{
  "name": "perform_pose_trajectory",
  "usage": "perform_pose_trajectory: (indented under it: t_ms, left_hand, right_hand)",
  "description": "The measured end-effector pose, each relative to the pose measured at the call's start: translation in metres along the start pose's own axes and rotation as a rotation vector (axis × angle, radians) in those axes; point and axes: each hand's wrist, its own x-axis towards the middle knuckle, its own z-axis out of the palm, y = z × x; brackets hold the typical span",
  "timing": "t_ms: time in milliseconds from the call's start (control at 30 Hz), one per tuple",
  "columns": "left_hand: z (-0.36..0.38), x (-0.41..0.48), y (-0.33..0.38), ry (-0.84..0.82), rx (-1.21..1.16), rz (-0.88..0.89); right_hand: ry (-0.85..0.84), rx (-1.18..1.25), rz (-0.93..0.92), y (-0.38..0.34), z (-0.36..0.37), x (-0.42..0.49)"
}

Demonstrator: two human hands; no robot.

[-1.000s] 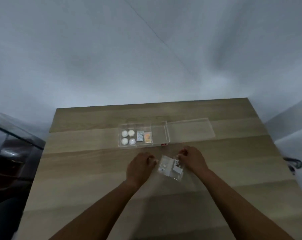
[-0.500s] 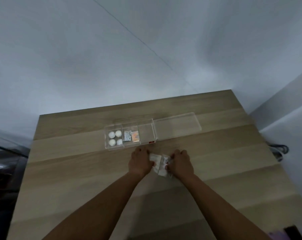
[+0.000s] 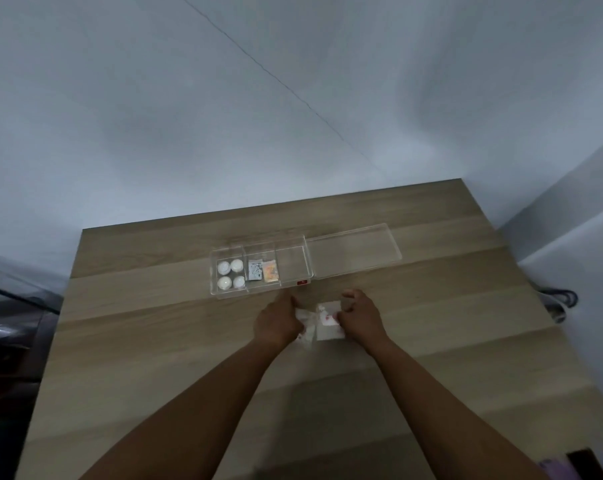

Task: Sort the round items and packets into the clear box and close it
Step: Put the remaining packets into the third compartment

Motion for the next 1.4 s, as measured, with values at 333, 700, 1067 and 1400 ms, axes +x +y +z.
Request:
perform_pose_trajectory:
  t_ms: [333, 700, 1067, 1400]
  left_hand:
    - [-0.015, 0.001, -0.014, -0.220, -0.643, -0.253]
    - [-0.039, -0.009, -0.014, -0.390, -1.041, -0.263]
    - [-0.080, -0.002, -0.033, -0.128, -1.030, -0.236]
    - [-0.108, 0.019, -0.053, 0.203, -0.882, -0.239]
  right_hand:
    - [0.018, 0.308, 0.105, 0.004, -0.017, 0.007]
    - [0.006, 0.443, 0.073, -0.018, -0.030, 0.016]
    - [0.098, 0.140, -0.097, -0.103, -0.009, 0.058]
    - [0.063, -0.261, -0.243, -0.128, 0.033, 0.069]
